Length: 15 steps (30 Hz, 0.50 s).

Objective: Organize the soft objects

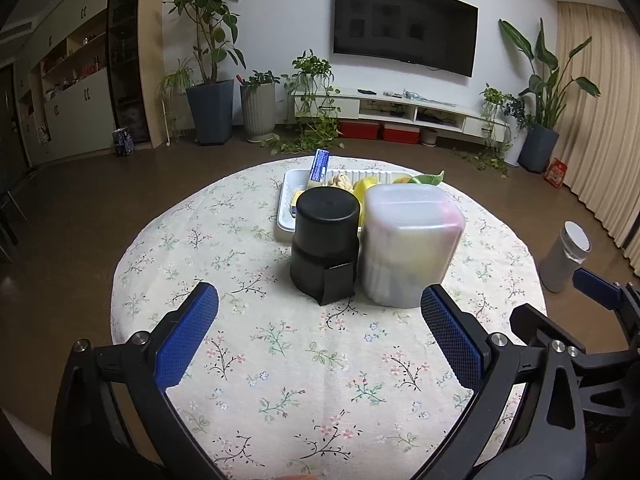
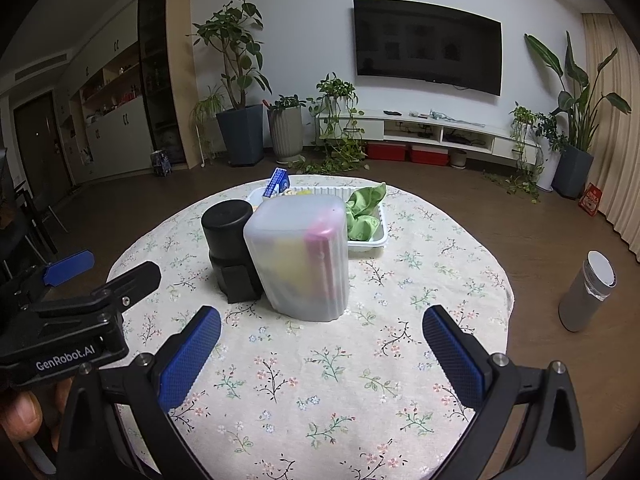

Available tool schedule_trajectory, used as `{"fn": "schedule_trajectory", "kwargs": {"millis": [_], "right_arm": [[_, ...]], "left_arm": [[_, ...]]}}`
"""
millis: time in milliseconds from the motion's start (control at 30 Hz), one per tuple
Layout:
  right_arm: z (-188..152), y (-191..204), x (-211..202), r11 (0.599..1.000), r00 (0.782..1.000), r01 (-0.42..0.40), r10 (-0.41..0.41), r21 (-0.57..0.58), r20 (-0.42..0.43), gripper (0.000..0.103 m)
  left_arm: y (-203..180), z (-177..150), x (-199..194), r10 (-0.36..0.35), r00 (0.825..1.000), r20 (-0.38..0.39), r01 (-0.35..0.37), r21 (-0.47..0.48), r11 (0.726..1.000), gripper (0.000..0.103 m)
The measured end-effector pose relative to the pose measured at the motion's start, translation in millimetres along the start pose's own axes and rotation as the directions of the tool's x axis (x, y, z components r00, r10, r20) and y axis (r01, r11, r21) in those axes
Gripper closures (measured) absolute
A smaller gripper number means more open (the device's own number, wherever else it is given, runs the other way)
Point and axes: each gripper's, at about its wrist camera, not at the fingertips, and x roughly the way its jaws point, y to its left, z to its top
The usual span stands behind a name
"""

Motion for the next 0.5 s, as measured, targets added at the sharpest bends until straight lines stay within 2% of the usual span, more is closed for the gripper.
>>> {"fn": "schedule_trajectory", "kwargs": {"millis": [500], "right_arm": [[-0.9, 1.6, 3.9, 1.000, 1.000, 0.022, -0.022, -0.009, -0.009, 0.000]], "left_arm": [[2.5, -0.9, 5.3, 0.030, 1.000, -0.003, -0.030, -0.007, 1.000, 0.000]]}}
